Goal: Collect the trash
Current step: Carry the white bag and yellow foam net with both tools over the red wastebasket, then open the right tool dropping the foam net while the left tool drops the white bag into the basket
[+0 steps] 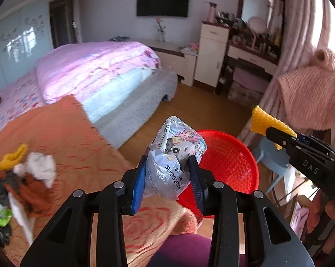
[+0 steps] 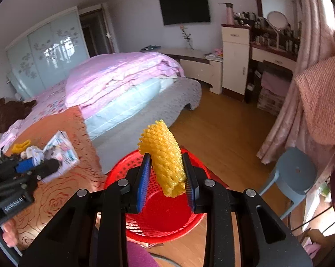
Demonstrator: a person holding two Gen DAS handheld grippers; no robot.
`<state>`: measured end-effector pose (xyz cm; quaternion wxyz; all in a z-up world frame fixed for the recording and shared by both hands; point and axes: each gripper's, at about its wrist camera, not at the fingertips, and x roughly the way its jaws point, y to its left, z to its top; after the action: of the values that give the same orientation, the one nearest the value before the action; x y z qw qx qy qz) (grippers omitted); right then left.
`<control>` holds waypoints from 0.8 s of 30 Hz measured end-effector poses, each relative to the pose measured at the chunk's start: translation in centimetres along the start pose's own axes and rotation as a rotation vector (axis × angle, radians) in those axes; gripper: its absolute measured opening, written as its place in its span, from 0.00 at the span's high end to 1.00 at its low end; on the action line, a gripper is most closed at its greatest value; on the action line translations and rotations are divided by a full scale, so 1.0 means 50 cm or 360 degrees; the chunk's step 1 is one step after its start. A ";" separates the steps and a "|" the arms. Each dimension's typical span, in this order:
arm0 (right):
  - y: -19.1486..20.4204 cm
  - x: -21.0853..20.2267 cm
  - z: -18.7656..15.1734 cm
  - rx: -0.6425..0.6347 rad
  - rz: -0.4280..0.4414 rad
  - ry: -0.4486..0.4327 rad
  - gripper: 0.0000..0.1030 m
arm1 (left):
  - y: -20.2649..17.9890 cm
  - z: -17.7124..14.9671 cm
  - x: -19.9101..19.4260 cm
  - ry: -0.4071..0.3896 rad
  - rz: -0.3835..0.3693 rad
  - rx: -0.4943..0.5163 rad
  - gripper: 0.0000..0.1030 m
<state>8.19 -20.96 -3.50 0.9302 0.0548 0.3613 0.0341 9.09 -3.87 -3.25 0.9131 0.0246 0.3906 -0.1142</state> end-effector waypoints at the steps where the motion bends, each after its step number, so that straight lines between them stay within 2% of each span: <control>1: -0.005 0.007 -0.002 0.0012 -0.0012 0.0012 0.72 | -0.009 0.000 0.016 0.0024 -0.0015 0.0015 0.66; 6: -0.032 0.051 -0.015 0.0076 -0.0054 0.0115 0.72 | -0.042 -0.003 0.081 0.0130 -0.0078 0.0051 0.66; 14: -0.036 0.099 -0.041 0.0082 -0.0086 0.0235 0.70 | -0.056 -0.018 0.140 0.0250 -0.0123 0.0074 0.64; 17: -0.040 0.111 -0.046 0.0094 -0.0086 0.0266 0.61 | -0.057 -0.026 0.149 0.0273 -0.0132 0.0076 0.60; 19: -0.044 0.119 -0.051 0.0117 -0.0082 0.0287 0.53 | -0.057 -0.027 0.150 0.0274 -0.0134 0.0069 0.52; 24: -0.044 0.117 -0.050 0.0140 -0.0089 0.0278 0.46 | -0.056 -0.024 0.146 0.0251 -0.0122 0.0069 0.44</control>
<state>10.85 -22.35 -9.55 0.8925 0.0822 0.4435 -0.0032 12.46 -7.80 -9.20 0.8736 0.0382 0.4596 -0.1553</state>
